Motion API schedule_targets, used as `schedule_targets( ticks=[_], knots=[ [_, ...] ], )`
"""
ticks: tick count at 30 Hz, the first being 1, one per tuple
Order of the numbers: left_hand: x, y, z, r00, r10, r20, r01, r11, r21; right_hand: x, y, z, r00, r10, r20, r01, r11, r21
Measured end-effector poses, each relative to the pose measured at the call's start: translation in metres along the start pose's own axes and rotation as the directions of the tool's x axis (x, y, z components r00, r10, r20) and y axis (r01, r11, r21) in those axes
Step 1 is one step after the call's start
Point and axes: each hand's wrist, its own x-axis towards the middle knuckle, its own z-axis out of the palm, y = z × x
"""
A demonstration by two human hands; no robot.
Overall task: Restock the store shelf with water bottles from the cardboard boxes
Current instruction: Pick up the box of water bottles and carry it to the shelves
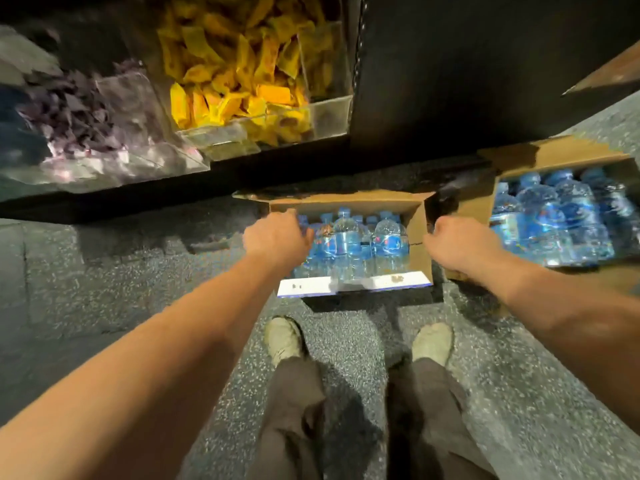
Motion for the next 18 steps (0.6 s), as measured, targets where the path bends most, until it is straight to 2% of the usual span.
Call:
schedule_targets(
  ticks=[3,6,8,10,13,15,18],
  knots=[
    [0.037,-0.017,0.052,0.991,-0.129,-0.042,0.123,0.985,-0.120,0.040,0.009,0.046,0.998,0.042,-0.036,-0.041,0.998,0.049],
    [0.073,-0.027,0.096,0.957,-0.283,-0.061,0.266,0.943,-0.201,0.077,0.019,0.086,0.987,0.161,-0.017,-0.156,0.975,0.160],
    [0.096,-0.032,0.121,0.924,-0.381,-0.038,0.358,0.895,-0.267,0.095,0.022,0.113,0.968,0.251,-0.008,-0.244,0.948,0.206],
    [0.114,-0.034,0.142,0.890,-0.456,0.021,0.436,0.835,-0.335,0.107,0.023,0.137,0.958,0.283,-0.047,-0.266,0.938,0.223],
    [0.131,-0.034,0.170,0.884,-0.466,0.043,0.449,0.818,-0.360,0.121,0.023,0.161,0.954,0.256,-0.156,-0.219,0.950,0.224],
    [0.135,-0.038,0.184,0.880,-0.474,-0.020,0.431,0.816,-0.386,0.132,0.026,0.169,0.944,0.280,-0.174,-0.236,0.942,0.237],
    [0.128,-0.048,0.204,0.839,-0.534,-0.105,0.450,0.789,-0.419,0.141,0.030,0.183,0.922,0.319,-0.217,-0.266,0.933,0.241]
  ],
)
